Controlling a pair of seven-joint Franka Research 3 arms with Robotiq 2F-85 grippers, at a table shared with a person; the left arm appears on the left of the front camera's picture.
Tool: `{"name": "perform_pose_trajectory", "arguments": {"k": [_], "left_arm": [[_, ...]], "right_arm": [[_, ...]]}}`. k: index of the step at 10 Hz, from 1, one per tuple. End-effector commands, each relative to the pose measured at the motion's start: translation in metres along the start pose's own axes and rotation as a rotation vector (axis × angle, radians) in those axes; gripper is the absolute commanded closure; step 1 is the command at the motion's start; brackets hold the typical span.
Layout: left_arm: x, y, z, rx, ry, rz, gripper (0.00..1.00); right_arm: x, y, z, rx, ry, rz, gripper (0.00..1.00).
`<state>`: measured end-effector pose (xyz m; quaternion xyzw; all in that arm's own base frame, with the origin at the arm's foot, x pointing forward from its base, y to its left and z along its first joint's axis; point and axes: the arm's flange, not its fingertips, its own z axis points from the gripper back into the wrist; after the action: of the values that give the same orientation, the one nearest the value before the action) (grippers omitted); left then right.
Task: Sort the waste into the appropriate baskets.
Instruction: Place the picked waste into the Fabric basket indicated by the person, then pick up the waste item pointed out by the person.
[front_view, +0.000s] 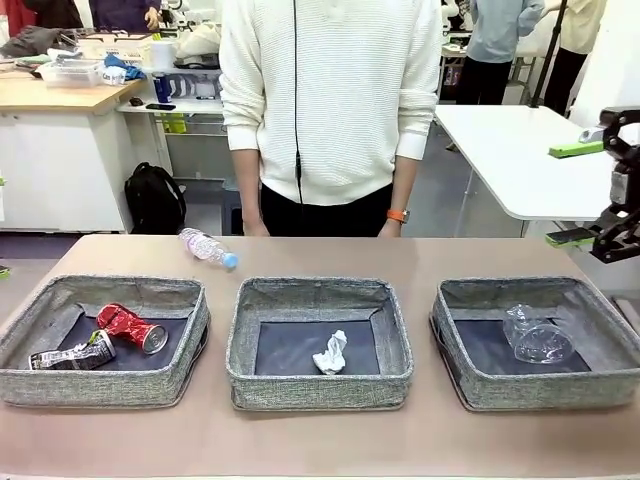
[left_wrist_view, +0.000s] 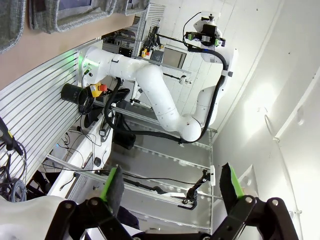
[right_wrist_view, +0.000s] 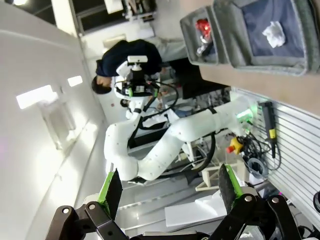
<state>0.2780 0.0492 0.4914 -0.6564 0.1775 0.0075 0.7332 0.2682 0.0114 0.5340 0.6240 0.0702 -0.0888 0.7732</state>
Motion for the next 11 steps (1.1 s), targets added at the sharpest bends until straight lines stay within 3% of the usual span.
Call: {"name": "perform_pose_trajectory", "arguments": {"k": [1, 11], "left_arm": [[-0.0024, 0.0006, 0.0005, 0.011, 0.014, -0.017, 0.0], [-0.0024, 0.0006, 0.0005, 0.011, 0.014, -0.017, 0.0]], "right_arm": [[-0.0019, 0.0043, 0.0009, 0.014, 0.003, -0.007, 0.0], [-0.0019, 0.0043, 0.0009, 0.014, 0.003, -0.007, 0.0]]}}
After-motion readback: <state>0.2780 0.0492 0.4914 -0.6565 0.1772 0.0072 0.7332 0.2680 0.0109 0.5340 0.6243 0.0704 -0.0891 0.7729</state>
